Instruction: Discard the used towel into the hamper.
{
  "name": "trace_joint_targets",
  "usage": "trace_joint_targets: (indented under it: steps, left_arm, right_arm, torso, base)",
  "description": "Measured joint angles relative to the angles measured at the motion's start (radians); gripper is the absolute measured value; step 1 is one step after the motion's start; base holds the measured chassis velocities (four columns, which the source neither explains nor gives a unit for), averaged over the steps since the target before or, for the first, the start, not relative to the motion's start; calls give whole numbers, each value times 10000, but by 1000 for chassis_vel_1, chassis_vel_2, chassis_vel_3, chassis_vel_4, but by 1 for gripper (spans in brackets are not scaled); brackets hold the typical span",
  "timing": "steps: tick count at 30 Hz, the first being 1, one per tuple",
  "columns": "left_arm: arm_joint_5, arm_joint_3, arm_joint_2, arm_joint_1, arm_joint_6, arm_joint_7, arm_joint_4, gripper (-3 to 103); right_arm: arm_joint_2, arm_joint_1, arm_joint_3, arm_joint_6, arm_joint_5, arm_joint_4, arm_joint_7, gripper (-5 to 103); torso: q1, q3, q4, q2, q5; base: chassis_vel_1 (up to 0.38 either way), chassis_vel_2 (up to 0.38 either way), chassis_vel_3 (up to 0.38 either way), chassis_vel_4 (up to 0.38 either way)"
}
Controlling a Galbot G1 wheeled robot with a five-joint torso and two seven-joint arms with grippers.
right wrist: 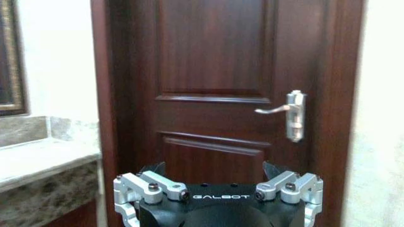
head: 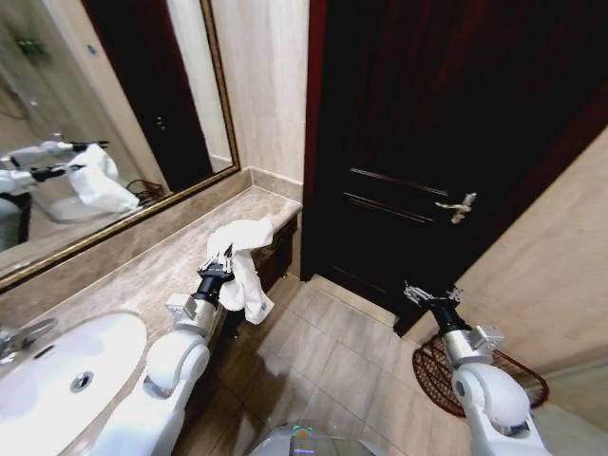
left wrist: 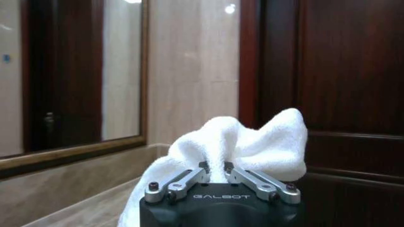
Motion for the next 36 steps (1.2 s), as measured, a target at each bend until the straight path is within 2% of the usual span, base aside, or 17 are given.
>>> trace_joint_targets:
  steps: [36]
  left_arm:
    - [-52, 34, -32, -87, -127, 86, 169, 4]
  right_arm:
    - [216, -250, 266, 42, 17, 284, 53, 100]
  torso:
    - [0, 0, 2, 0, -1]
  base:
    - [-122, -120, -120, -125]
